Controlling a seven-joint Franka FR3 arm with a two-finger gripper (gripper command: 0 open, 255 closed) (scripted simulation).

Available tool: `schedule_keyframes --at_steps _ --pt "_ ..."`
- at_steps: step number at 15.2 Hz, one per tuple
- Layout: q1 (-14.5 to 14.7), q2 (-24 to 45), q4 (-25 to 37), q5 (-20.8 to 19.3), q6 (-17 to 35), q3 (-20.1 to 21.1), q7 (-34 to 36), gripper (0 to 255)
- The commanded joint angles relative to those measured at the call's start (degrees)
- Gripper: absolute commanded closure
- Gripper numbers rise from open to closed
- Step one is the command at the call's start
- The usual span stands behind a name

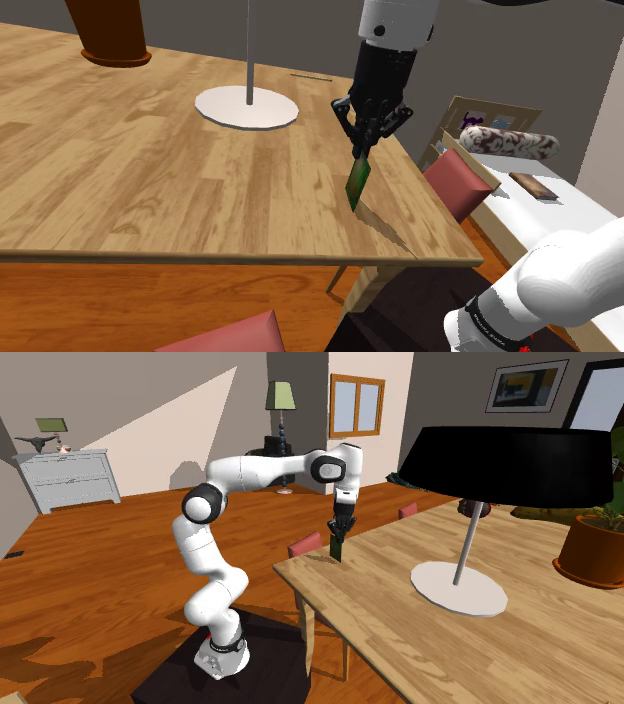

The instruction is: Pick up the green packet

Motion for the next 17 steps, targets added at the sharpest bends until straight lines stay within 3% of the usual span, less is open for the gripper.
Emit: schedule_keyframes --at_steps 1,4,17 --pt "0.0 0.0 0.0 0.0 0.0 0.0 0.0 255" --pt "0.0 -0.1 -0.1 0.0 0.0 0.0 -0.1 255" --pt "-0.5 5.1 14.9 -2.3 -10.4 1.1 2.3 255"
